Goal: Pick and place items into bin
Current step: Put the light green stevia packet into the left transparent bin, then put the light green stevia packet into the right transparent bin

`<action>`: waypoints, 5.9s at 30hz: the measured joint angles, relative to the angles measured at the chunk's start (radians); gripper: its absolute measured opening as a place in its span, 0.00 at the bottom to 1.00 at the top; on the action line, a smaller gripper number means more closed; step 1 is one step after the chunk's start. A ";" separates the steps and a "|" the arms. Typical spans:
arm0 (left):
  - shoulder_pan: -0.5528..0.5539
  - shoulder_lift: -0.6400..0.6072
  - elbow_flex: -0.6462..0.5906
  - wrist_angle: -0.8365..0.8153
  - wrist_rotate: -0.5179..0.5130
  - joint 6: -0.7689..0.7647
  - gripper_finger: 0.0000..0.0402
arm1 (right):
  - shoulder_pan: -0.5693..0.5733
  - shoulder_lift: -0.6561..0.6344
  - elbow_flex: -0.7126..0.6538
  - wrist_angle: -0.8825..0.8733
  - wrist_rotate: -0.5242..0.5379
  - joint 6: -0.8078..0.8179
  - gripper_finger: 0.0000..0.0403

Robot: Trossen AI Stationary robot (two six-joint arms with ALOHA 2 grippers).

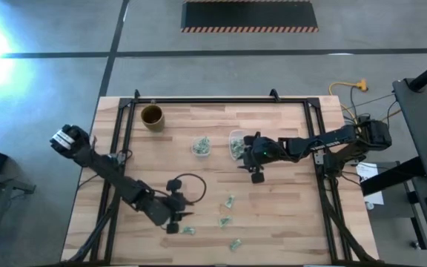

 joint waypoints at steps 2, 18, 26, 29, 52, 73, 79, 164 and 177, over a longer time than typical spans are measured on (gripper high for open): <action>-0.017 0.015 -0.013 0.044 0.009 -0.014 0.31 | 0.000 0.001 0.000 0.014 -0.041 0.004 0.34; -0.109 0.166 -0.034 0.259 0.034 -0.119 0.31 | 0.013 0.004 -0.001 0.072 -0.103 0.041 0.33; -0.116 0.223 -0.032 0.298 0.037 -0.117 0.31 | 0.022 0.004 -0.005 0.072 -0.102 0.048 0.32; -0.121 0.255 -0.031 0.298 0.044 -0.111 0.31 | 0.028 0.004 -0.005 0.072 -0.102 0.047 0.31; -0.152 0.334 -0.019 0.299 0.062 -0.136 0.30 | 0.033 0.005 -0.006 0.073 -0.102 0.046 0.27; -0.147 0.329 -0.016 0.287 0.047 -0.131 0.01 | 0.033 0.005 -0.006 0.073 -0.102 0.043 0.19; -0.118 0.286 -0.016 0.291 -0.104 0.026 0.01 | 0.033 0.005 -0.006 0.073 -0.102 0.039 0.18; 0.687 0.112 -0.048 0.233 -0.093 0.483 0.37 | 0.032 0.005 -0.014 0.045 -0.102 0.009 0.17; 0.627 -0.011 -0.024 0.207 -0.065 0.482 0.39 | 0.032 0.005 -0.016 0.043 -0.146 0.005 0.17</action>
